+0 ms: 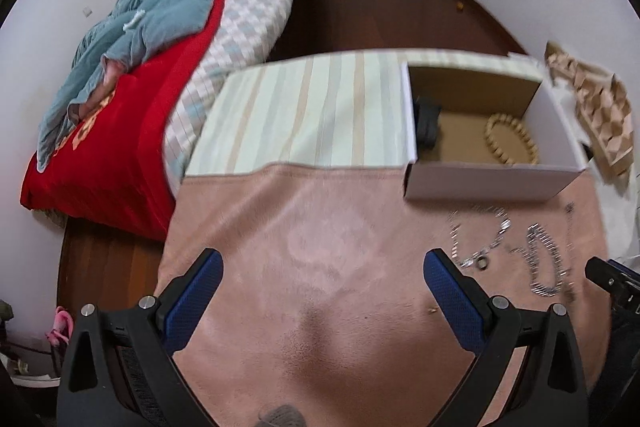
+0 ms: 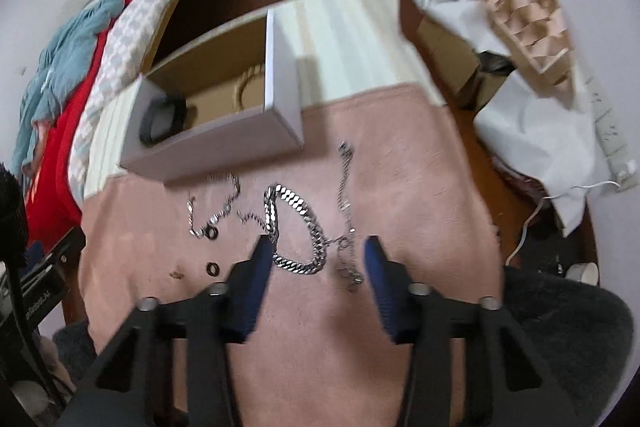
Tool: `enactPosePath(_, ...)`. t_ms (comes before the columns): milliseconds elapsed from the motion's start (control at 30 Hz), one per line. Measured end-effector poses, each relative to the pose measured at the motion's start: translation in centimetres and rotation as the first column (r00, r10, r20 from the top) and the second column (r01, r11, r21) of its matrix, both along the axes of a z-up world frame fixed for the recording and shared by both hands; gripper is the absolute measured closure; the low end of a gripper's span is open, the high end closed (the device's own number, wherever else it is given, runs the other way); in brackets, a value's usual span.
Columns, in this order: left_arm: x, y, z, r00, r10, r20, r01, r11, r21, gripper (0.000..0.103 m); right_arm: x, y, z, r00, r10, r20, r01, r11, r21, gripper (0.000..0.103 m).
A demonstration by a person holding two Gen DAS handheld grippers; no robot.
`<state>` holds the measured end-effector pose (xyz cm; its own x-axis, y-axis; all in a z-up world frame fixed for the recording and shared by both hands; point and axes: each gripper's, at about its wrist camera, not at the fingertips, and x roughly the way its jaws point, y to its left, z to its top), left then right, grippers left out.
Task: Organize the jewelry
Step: 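Move the right tool toward the thick silver chain bracelet, then grasp the thick silver chain bracelet with the right tool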
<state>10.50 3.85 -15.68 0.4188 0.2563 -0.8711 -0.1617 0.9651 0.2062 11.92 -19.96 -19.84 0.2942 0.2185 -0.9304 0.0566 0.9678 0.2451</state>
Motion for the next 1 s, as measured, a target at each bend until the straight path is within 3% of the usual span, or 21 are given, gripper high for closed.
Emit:
enactPosePath(200, 0.6, 0.8, -3.0, 0.998, 0.011, -0.068, -0.009, 1.000, 0.027, 0.001, 1.6, 2.3, -3.7, 0.998, 0.055, -0.024, -0.057, 0.993, -0.101, 0.065)
enactPosePath(300, 1.0, 0.8, -3.9, 0.996, 0.000, -0.090, 0.003, 1.000, 0.031, 0.001, 1.5, 3.4, -3.5, 0.994, 0.109, -0.007, -0.109, 0.980, -0.168, 0.065)
enactPosePath(333, 1.1, 0.6, -4.1, 0.996, -0.009, -0.093, 0.012, 0.999, 0.033, 0.001, 1.5, 3.6, -3.2, 0.993, 0.120, -0.006, -0.120, 0.976, -0.183, 0.070)
enactPosePath(367, 1.2, 0.4, -4.2, 0.995, -0.015, -0.095, 0.019, 0.999, 0.033, 0.001, 1.4, 3.9, -3.2, 0.992, 0.125, -0.003, -0.124, 0.975, -0.182, 0.093)
enactPosePath(433, 1.5, -0.4, -4.4, 0.993, -0.044, -0.106, 0.046, 0.999, 0.011, 0.001, 1.2, 3.6, -2.8, 0.993, 0.114, 0.005, -0.112, 0.983, -0.145, 0.098)
enactPosePath(633, 2.4, -2.6, -4.7, 0.986, -0.120, -0.119, 0.111, 0.991, -0.079, 0.001, 0.4, 1.5, -0.6, 0.998, 0.025, 0.050, -0.024, 0.999, -0.025, 0.099)
enactPosePath(767, 3.7, -5.3, -4.9, 0.976, -0.185, -0.114, 0.167, 0.975, -0.149, 0.001, 0.2, 0.2, 0.2, 0.997, -0.026, 0.071, 0.026, 1.000, 0.006, 0.099)
enactPosePath(867, 4.6, -7.9, -5.5, 0.966, -0.228, -0.122, 0.209, 0.966, -0.154, 0.002, 0.4, -0.9, 0.3, 0.995, -0.057, 0.078, 0.057, 0.998, 0.001, 0.099)
enactPosePath(1000, 5.6, -11.3, -6.5, 0.945, -0.295, -0.139, 0.280, 0.953, -0.114, 0.015, 1.5, -3.2, -0.4, 0.993, -0.098, 0.071, 0.098, 0.995, 0.005, 0.099)
